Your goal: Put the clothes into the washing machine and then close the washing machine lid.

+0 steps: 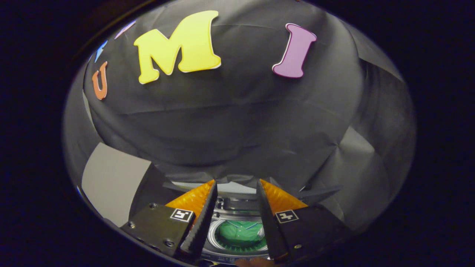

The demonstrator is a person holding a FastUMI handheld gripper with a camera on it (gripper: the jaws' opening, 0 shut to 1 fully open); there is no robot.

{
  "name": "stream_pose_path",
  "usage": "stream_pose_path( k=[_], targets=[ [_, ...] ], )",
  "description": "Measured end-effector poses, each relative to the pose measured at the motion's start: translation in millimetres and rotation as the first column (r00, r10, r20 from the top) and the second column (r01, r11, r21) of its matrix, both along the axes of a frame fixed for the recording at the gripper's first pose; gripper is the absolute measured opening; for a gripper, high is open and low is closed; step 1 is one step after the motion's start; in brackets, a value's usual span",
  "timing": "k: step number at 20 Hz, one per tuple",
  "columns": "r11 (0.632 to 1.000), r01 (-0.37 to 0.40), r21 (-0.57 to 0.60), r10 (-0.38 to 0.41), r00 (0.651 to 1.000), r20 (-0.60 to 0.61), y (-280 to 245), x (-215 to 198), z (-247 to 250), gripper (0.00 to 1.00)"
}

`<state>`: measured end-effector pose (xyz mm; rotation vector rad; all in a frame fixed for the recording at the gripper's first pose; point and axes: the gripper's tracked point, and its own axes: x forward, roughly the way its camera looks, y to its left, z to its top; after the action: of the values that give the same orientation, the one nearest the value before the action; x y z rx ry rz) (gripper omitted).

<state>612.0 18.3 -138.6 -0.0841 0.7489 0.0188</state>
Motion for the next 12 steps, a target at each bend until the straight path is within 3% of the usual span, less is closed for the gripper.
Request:
stream_pose_path(
  k=[6, 12],
  targets=[
    [1.0, -0.014, 0.017, 0.014, 0.998, -0.057, 6, 36, -17, 0.67],
    [1.0, 0.011, 0.029, -0.008, 0.994, -0.106, 3, 38, -41, 0.67]
  ],
)
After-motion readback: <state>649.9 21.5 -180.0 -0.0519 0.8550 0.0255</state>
